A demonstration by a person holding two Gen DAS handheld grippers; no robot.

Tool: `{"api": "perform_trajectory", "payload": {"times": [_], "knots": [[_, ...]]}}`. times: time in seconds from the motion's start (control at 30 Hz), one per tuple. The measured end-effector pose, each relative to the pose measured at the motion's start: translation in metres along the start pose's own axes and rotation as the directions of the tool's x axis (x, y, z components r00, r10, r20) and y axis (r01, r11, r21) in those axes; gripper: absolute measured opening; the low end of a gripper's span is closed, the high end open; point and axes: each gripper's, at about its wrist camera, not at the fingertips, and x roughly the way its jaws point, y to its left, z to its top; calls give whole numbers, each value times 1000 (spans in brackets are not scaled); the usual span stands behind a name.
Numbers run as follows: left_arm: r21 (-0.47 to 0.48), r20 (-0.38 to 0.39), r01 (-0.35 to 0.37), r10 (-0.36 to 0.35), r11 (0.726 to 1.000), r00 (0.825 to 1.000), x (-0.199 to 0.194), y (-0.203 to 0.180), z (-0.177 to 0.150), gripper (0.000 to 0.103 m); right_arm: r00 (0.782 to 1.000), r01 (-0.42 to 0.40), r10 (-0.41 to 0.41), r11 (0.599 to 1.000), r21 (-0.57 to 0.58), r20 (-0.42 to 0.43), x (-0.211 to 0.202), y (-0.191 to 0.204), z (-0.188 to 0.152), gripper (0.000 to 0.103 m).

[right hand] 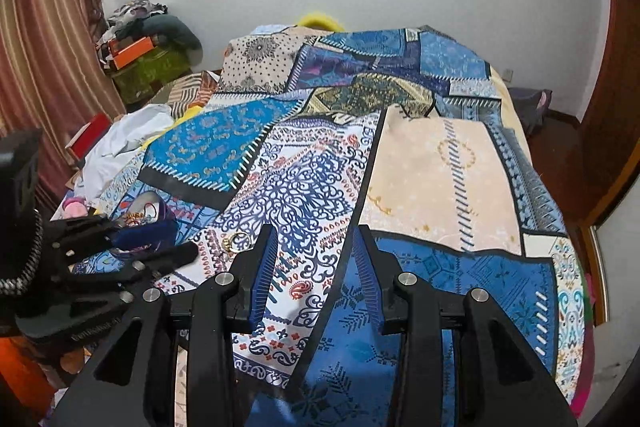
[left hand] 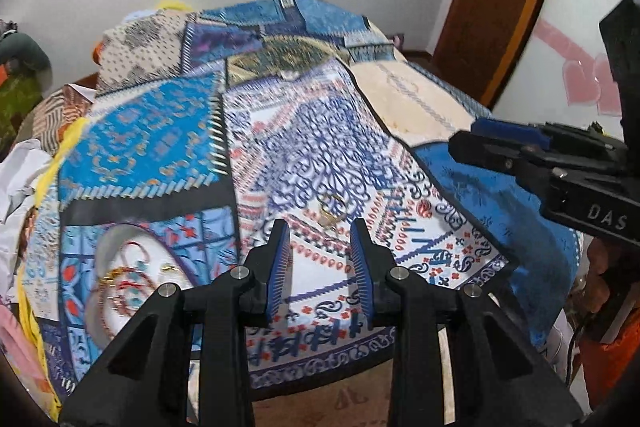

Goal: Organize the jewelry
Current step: 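Grasp a small pendant with the left gripper while the right gripper grasps a gold ring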

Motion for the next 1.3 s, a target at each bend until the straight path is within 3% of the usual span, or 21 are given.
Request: {"api": "perform_trajectory", "payload": {"times": [0.23, 0.37, 0.7, 1.03, 1.3], "knots": [[-25, -31, 5, -6, 1000, 1000, 23, -1, -3, 27, 1000, -19, 19, 1000, 3, -24, 8, -2, -4, 36], [-28, -30, 2, -2, 1000, 1000, 29, -1, -3, 8, 999, -27, 27, 1000, 6, -30, 12, -3, -5, 36], [-41, -4, -1, 1, 999, 1000, 11, 4, -11, 8, 996, -59, 58, 998, -14, -63, 21, 10, -4, 36], [-97, 89, -62, 71, 993, 994, -33, 39, -14, 8, 991, -100, 91, 990, -96, -100, 43, 47, 2, 39], [-153, 117, -50, 68, 987, 991, -42, 56, -20, 8, 976, -104, 71, 984, -148, -207, 74, 62, -2, 39]]}}
